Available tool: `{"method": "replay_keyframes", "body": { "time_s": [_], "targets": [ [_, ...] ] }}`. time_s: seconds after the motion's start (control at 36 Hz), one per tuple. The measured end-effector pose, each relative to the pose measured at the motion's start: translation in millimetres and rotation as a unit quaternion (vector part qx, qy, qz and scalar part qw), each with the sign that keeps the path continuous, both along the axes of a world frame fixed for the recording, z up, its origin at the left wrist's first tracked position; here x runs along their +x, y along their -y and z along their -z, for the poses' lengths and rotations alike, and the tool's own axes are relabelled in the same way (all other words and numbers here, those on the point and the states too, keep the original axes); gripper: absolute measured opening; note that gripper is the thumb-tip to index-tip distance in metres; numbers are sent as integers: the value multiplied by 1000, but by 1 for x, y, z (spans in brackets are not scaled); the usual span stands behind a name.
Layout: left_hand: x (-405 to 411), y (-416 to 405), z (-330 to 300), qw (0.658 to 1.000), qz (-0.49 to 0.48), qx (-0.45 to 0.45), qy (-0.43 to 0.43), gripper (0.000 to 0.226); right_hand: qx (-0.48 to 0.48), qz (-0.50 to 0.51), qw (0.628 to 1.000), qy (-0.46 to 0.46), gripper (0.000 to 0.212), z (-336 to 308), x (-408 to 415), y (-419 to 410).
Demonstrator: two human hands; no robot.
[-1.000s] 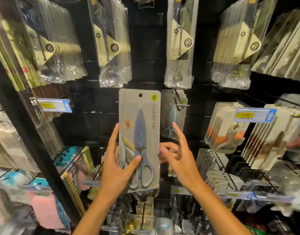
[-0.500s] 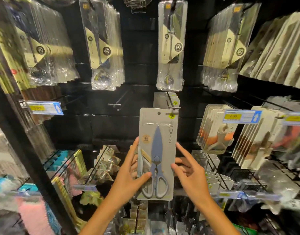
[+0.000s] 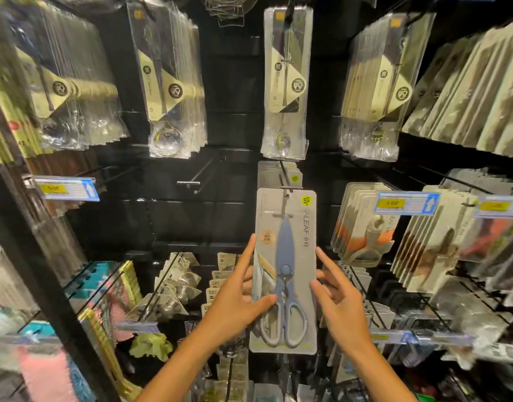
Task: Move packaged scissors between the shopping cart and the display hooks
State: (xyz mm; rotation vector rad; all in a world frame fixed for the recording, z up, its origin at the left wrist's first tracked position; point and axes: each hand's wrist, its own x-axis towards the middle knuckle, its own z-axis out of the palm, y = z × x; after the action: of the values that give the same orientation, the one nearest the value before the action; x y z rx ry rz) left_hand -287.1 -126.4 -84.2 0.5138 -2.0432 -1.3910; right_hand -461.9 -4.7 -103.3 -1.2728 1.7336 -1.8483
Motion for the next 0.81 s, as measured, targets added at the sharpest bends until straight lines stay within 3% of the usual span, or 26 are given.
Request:
{"method": "replay_keyframes", "body": {
  "time_s": [0.36,0.53,0.81],
  "targets": [
    [-31,41,-10,997,-8,3,78,103,126,-62,988,-60,74,5,-31,50],
    [-60,71,-17,991,-30,20,132,108,141,-64,986,-67,83,-3,-48,82],
    [-81,87,-26,991,-49,18,119,111,97,-92,985,-112,89,-17,-54,109]
  ]
}}
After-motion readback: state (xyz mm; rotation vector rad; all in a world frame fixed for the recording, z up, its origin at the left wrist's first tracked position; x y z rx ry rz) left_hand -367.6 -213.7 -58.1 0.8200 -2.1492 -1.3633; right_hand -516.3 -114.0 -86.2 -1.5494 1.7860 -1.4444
